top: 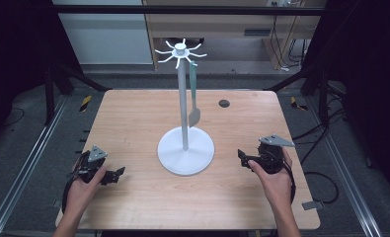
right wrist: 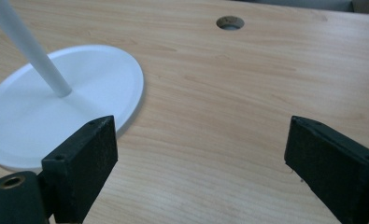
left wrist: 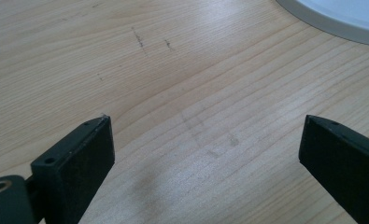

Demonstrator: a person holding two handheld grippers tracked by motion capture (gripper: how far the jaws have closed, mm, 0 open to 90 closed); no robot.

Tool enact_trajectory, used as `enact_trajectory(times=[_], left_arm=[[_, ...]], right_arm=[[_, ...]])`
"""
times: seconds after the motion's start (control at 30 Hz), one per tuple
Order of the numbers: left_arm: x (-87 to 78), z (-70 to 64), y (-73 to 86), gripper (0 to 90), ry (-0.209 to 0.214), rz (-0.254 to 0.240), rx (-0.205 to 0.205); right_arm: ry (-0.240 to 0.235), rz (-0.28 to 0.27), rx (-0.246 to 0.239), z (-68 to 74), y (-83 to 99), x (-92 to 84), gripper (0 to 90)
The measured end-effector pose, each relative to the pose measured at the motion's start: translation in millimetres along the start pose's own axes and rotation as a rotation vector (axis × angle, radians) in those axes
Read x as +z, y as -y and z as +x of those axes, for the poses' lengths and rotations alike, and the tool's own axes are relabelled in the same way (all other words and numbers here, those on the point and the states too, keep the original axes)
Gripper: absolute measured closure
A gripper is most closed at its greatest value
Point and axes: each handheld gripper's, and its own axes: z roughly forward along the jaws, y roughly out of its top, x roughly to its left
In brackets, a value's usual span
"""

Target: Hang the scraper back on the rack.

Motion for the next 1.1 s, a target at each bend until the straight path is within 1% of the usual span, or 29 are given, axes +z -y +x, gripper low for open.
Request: enact_trajectory(times=[0.03, 0.07, 0.1, 0.13, 0.17, 0.27, 0.3, 0.33, 0.37, 0.43, 0.47, 0.57, 0.63, 0.7, 0.77, 0.83, 0.87, 0.93, 1.0, 1.1], left_arm=[[-0.6, 0.3, -0.1, 3.2, 0.001, 0.000, 0.001], [-1.0, 0.5, -0.2, 3.2, 0.002, -0.002, 0.000], [-1.1, 0.6, -0.3, 3.2, 0.002, -0.004, 0.000], [-1.1, 0.7, -0.3, 3.2, 0.002, -0.005, 0.000], [-0.9, 0.8, -0.3, 3.2, 0.002, -0.004, 0.000], [-0.7, 0.2, -0.2, 3.2, 0.001, -0.004, 0.002], [-0.7, 0.1, -0.2, 3.2, 0.001, -0.003, 0.002], [-0.5, 0.0, -0.2, 3.2, 0.000, -0.004, 0.003], [-0.2, 0.1, -0.1, 3.2, 0.000, -0.003, 0.002], [0.8, 0.7, 0.3, 3.2, -0.005, -0.001, 0.000], [0.9, 1.2, 0.5, 3.2, -0.006, 0.002, 0.001], [0.5, 1.8, 0.6, 3.2, -0.008, 0.004, -0.003], [0.4, 1.8, 0.5, 3.2, -0.008, 0.003, -0.004], [0.7, 1.6, 0.5, 3.2, -0.005, 0.006, -0.002], [1.4, 1.1, 0.6, 3.2, -0.006, 0.000, -0.001], [1.7, 0.7, 0.5, 3.2, -0.006, -0.006, -0.004], [1.8, 0.8, 0.4, 3.2, -0.007, -0.007, -0.004], [1.8, 1.3, 0.4, 3.2, -0.009, -0.004, 0.002], [2.2, 1.4, 0.5, 3.2, -0.013, -0.003, -0.002], [2.4, 1.9, 0.6, 3.2, -0.017, 0.000, 0.002]], right_arm=[[0.003, 0.008, 0.002, -2.7, 5.0, 1.4, 9.9], [0.003, 0.008, 0.002, -2.7, 5.0, 1.4, 9.9], [0.005, 0.016, 0.012, -3.7, 7.9, 2.1, 9.8], [0.005, 0.027, 0.007, -7.0, 13.6, 4.2, 9.0], [0.005, 0.027, 0.007, -7.0, 13.6, 4.2, 9.0], [0.013, 0.039, 0.010, -11.7, 21.1, 6.0, 8.6], [0.012, 0.039, 0.030, -15.6, 24.8, 6.2, 8.6], [0.012, 0.039, 0.030, -15.6, 24.8, 6.2, 8.6], [0.010, 0.036, 0.046, -18.0, 26.2, 5.9, 8.4], [0.030, 0.026, 0.075, -23.6, 28.0, 5.3, 8.7], [0.031, 0.023, 0.091, -26.7, 28.4, 5.1, 8.7], [0.037, 0.018, 0.115, -34.2, 29.6, 5.0, 8.6], [0.036, 0.026, 0.125, -37.6, 30.5, 6.8, 8.3], [0.046, 0.045, 0.125, -40.4, 31.4, 11.3, 8.2], [0.049, 0.053, 0.123, -41.0, 31.6, 12.8, 8.3], [0.057, 0.071, 0.129, -41.2, 31.9, 16.5, 8.7], [0.057, 0.071, 0.129, -41.2, 31.9, 16.5, 8.7], [0.068, 0.083, 0.119, -41.1, 32.3, 18.6, 9.3], [0.075, 0.098, 0.119, -40.7, 32.8, 20.5, 10.2], [0.079, 0.099, 0.122, -40.8, 33.6, 22.4, 11.2]])
